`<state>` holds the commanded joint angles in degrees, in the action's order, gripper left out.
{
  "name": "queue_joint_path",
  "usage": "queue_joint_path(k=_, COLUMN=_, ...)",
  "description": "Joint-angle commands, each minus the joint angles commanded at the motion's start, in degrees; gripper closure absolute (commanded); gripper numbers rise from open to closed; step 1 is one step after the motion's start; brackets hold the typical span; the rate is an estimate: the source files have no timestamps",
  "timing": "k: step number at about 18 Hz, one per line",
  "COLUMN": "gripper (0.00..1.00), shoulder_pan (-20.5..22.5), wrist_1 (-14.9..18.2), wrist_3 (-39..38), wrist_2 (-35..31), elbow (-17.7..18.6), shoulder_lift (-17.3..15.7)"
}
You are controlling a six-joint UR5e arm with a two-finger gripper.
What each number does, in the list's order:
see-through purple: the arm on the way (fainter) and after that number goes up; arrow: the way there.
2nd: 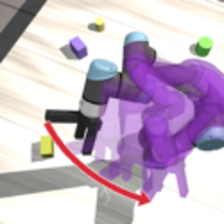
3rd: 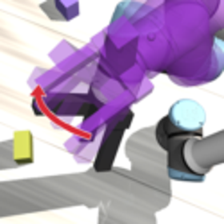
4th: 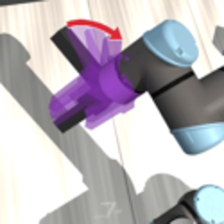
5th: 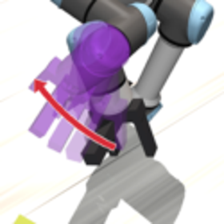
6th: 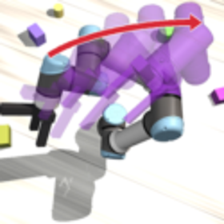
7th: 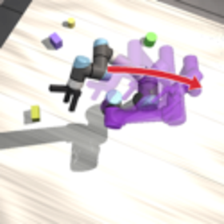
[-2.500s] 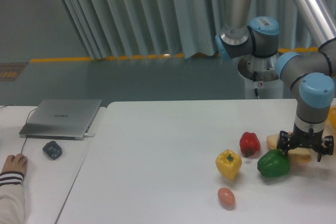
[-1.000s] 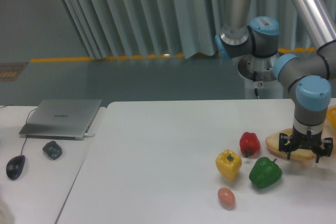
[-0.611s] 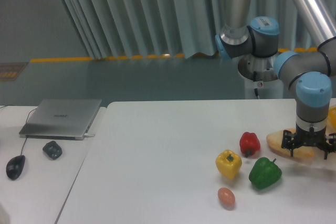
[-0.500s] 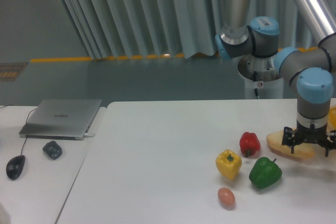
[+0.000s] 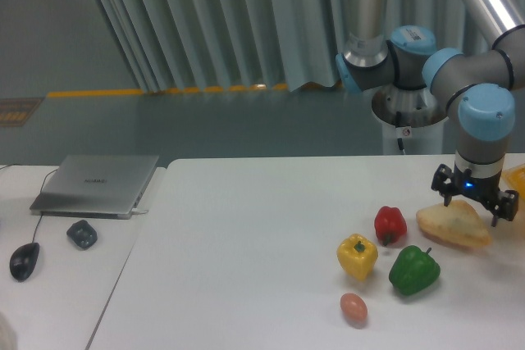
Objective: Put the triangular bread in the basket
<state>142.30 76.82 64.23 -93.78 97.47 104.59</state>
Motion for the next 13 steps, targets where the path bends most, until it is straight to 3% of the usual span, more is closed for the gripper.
queue_joint_path(k=3, gripper=0.00, shoulder_pan=-0.09, wrist_1=-0.35, wrist_3=4.49, wrist_2=-1.31, elbow=1.49, shoulder_lift=-0.35)
queue_joint_path(k=13, gripper=0.00, shoulder_pan=1.93, wrist_1=-1.23, wrist_3=2.76, wrist_2=-3.78, elbow=4.66, shoulder_lift=-0.26)
